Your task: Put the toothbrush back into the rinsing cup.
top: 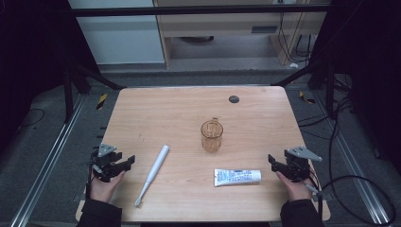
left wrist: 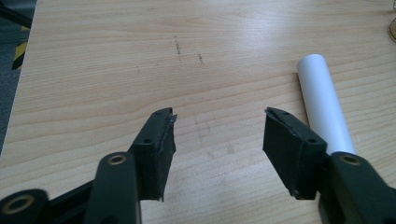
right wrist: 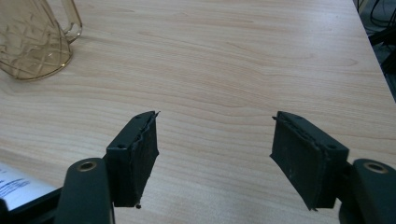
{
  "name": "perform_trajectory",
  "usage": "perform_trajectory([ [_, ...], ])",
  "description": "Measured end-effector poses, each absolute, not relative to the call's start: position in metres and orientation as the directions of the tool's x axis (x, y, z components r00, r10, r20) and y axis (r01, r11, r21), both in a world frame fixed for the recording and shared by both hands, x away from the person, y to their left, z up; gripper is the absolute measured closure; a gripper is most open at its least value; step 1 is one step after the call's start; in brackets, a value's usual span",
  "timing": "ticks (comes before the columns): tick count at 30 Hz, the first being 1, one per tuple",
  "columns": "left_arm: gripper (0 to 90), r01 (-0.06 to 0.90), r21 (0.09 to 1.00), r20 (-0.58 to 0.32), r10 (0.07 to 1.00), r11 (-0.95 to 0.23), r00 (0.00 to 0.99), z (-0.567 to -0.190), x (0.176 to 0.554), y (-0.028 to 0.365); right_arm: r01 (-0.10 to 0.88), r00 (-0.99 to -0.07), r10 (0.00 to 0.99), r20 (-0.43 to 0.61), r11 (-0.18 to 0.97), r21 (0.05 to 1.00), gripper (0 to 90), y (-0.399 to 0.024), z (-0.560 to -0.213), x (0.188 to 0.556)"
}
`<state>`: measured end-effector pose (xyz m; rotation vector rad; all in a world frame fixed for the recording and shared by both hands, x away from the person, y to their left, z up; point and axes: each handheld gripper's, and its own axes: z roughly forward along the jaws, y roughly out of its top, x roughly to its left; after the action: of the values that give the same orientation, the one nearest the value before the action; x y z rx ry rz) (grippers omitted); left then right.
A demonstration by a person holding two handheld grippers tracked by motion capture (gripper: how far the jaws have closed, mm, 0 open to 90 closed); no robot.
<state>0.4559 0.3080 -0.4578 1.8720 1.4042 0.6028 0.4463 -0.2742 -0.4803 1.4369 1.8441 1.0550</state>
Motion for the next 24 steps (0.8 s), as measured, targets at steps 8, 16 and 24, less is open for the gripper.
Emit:
perform_trajectory([
  [8, 57.6, 0.631, 0.755, -0.056, 0.942, -0.178, 0.332, -0.457, 0.445, 0.303, 0.527, -0.318, 0.947, 0.033, 0.148, 0.837, 37.0, -0.261, -0.475, 0.436],
  [16, 71.8, 0.649, 0.72, -0.052, 0.913, -0.247, 0.405, -0.46, 0.439, 0.296, 0.528, -0.344, 0.938, 0.028, 0.169, 0.832, 44.0, -0.252, -0.47, 0.433],
  [24, 83.6, 0.655, 0.687, -0.049, 0.879, -0.315, 0.474, -0.463, 0.43, 0.285, 0.539, -0.362, 0.932, 0.025, 0.187, 0.822, 45.9, -0.248, -0.471, 0.433],
])
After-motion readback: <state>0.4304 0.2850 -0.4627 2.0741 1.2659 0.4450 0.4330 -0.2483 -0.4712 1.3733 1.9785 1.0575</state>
